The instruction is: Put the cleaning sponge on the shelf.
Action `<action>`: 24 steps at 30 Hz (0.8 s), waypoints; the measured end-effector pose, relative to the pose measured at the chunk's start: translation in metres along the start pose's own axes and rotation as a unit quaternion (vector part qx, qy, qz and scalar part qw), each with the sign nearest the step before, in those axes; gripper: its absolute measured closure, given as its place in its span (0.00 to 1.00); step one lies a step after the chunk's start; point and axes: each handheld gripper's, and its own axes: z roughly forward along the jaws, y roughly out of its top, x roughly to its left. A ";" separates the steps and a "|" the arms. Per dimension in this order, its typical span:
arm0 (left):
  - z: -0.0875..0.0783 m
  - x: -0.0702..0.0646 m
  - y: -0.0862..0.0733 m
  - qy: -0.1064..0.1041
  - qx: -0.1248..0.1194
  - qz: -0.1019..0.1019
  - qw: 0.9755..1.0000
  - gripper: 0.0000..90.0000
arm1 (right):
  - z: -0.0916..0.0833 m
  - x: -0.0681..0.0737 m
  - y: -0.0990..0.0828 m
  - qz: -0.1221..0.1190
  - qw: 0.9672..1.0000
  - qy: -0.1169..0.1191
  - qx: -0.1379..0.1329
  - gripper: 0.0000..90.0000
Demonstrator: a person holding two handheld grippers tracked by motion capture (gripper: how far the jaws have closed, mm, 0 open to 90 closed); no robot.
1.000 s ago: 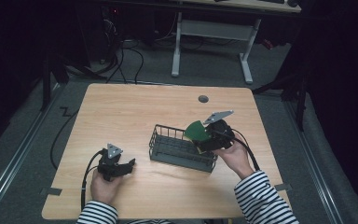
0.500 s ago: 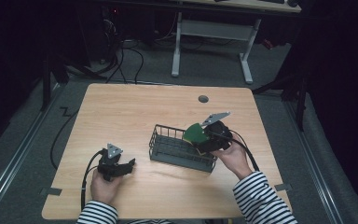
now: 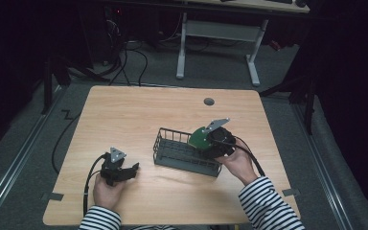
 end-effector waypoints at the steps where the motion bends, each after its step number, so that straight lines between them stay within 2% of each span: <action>1: 0.000 0.000 0.000 0.000 0.000 0.000 1.000 0.32 | 0.000 0.000 0.000 -0.001 1.000 -0.001 0.000 0.30; 6: 0.000 0.000 0.000 0.000 0.000 0.000 1.000 0.32 | -0.001 0.000 -0.001 0.004 1.000 0.007 -0.002 0.29; 9: 0.000 0.000 0.000 0.000 0.001 0.001 1.000 0.32 | 0.000 -0.003 -0.006 0.019 1.000 0.021 -0.005 0.29; 14: 0.000 0.000 0.000 0.000 0.001 0.001 1.000 0.32 | 0.000 -0.003 -0.008 0.026 0.999 0.031 -0.010 0.31; 18: 0.000 0.000 0.000 0.000 0.000 0.000 1.000 0.32 | -0.002 -0.004 -0.006 0.026 0.999 0.036 -0.023 0.34; 24: 0.000 0.000 0.000 0.000 0.000 -0.001 1.000 0.32 | -0.012 -0.009 -0.010 0.048 0.997 0.035 -0.052 0.37</action>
